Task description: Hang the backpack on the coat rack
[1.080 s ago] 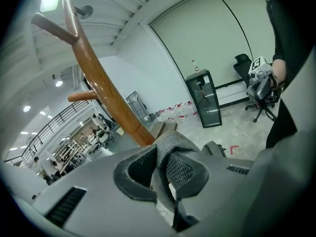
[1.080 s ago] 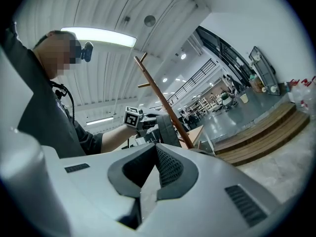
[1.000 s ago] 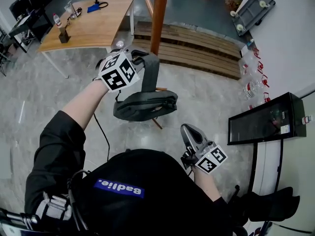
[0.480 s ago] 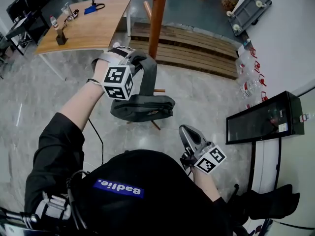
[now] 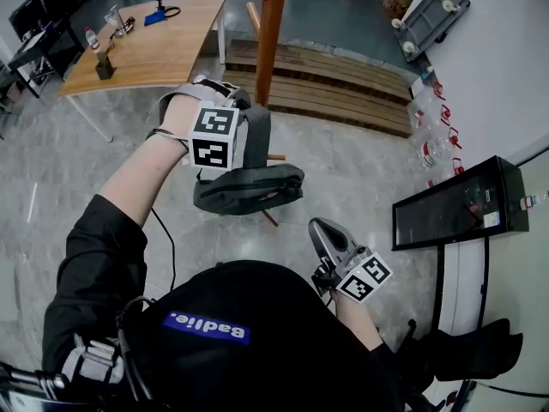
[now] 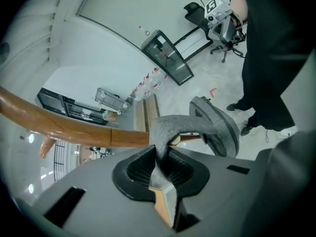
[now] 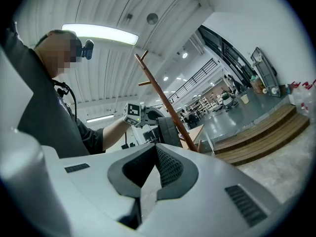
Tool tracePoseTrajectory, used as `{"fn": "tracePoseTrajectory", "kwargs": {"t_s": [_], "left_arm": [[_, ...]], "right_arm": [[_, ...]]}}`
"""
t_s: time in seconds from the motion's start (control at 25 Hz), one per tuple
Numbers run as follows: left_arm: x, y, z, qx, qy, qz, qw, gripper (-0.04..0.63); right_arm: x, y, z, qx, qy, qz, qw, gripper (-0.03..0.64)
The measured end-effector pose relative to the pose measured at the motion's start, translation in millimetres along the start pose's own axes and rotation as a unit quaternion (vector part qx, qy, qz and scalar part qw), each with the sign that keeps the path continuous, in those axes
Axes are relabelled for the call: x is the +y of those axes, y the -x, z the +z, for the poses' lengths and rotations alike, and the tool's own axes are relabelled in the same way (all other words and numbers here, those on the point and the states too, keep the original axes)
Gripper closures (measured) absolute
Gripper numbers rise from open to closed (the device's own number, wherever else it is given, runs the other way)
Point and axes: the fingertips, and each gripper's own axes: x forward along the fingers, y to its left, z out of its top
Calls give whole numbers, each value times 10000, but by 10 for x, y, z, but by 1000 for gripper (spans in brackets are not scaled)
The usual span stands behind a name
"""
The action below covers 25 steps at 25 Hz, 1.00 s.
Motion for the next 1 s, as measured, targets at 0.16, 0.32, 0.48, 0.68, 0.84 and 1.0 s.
{"fn": "tracePoseTrajectory", "kwargs": {"t_s": [0.16,0.32,0.48,0.68,0.84,1.0], "left_arm": [[-17,4,20,40,-334,-152,9993,535],[-28,-23,13,41,-248,-76,9997,521],[-64,6,31,141,-387,-311,9987,491],[-121,63,30,190,-427,-774,9959,462],[-71,56,52,-99,-415,-1000,9941,434],[-12,14,116,-845,-56,-952,9918,425]], "right_arm": [[11,21,0,-36,1,-35,10000,611],[20,46,15,-63,-5,-7,10000,611],[8,72,36,-82,-6,-5,10000,611],[29,78,55,-103,-4,59,9999,611],[36,91,51,-101,-26,49,9999,611],[46,98,40,-146,-95,70,9998,611]]}}
